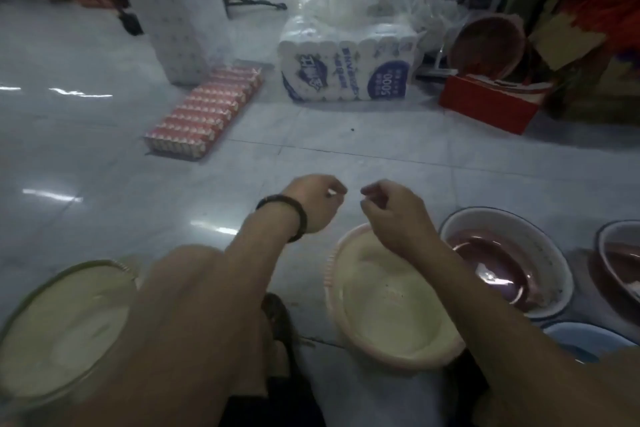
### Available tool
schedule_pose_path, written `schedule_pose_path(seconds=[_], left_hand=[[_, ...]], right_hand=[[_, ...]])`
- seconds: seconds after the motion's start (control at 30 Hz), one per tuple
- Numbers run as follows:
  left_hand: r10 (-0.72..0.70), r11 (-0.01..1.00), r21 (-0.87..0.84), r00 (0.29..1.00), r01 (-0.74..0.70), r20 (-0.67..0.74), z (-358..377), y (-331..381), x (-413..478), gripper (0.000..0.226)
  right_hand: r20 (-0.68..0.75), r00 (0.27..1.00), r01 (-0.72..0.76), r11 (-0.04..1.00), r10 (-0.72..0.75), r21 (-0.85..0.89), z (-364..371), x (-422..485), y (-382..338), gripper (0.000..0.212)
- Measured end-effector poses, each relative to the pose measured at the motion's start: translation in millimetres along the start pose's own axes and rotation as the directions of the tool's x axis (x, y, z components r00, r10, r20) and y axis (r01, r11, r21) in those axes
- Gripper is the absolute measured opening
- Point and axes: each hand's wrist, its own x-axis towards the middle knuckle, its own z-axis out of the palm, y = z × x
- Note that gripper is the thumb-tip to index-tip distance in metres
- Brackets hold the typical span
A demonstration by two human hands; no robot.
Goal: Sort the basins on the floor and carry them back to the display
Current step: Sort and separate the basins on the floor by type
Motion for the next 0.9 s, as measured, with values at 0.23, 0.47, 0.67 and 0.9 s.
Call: schedule_pose_path(seconds=[0.23,0.47,0.67,0.9], left_hand=[[0.037,0.978,-0.124,0.723,-0.168,-0.689,-123,-111,-182,0.013],[-0.727,0.681,-0.379,0.642,0.627,-0.245,10,-334,-359,0.026],[-0.956,0.138,-0.501,0.248,0.854,0.160,160,-408,-488,0.063],[-0.923,-0.224,-0.566,0.014,0.794,0.385,214,-436,-543,0.065]], right_hand=[[0.163,0.883,0.386,0.878,-0.440,0.282,65,-96,-214,0.014],[0.853,0.490,0.453,0.889,-0.180,-0.073,247,-216,-253,0.036],[0.963,0.243,0.558,0.795,0.118,-0.238,327,-291,-182,0.021],[0.927,0.202,0.629,0.683,0.317,-0.371,333,-283,-141,0.030]])
